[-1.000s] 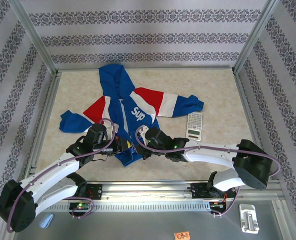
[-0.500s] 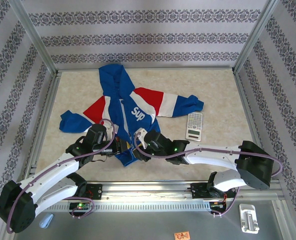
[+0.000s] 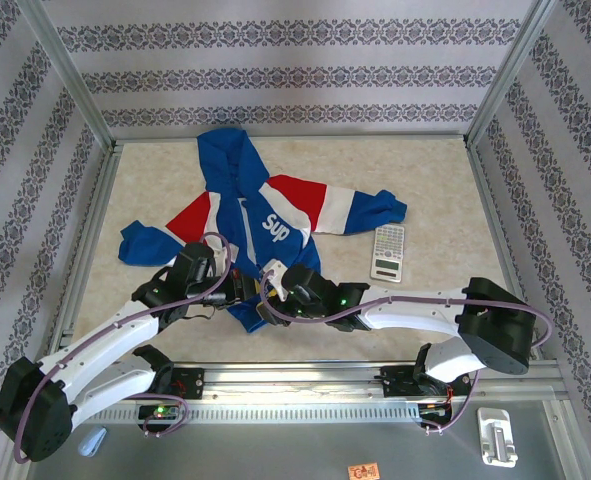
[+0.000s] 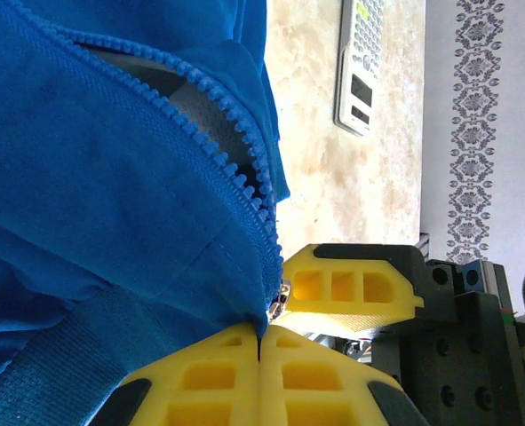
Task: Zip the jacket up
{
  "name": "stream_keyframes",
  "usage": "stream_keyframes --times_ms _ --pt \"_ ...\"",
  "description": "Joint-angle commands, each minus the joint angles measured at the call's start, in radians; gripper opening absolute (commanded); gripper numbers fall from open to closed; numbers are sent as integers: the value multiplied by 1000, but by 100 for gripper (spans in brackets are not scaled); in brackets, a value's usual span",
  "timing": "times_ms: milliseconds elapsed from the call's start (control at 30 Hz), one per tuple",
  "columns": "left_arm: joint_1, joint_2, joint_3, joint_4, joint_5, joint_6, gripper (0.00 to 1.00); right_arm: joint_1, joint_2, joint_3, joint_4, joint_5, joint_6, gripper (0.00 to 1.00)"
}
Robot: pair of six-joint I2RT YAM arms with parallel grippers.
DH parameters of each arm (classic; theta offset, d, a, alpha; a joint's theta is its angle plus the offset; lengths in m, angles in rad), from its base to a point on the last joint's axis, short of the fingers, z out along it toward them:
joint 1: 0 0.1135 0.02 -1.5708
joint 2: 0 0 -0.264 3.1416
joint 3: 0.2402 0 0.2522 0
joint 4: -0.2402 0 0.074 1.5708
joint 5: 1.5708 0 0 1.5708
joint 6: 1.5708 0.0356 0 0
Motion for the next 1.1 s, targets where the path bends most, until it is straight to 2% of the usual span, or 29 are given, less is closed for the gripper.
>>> stream_keyframes --times_ms 0,100,267,467,700,867,1067 --pt "-14 -1 33 -35 7 4 0 8 17 11 51 39 -12 43" --pt "-16 -1 31 -39 6 3 0 3 15 10 39 48 -14 37" --pt "-17 -8 28 -41 1 0 0 -7 -22 -26 47 21 -15 20" --pt "-16 -10 19 -37 1 2 0 -11 -54 -48 38 22 -18 10" --pt "-16 -5 14 -38 6 11 0 -15 -74 -59 43 -3 -26 10" --pt "-16 -3 15 -40 7 15 0 -18 -85 -62 42 -7 -33 27" --pt "-15 -2 17 -41 7 16 0 -23 -76 -58 36 -6 -33 26"
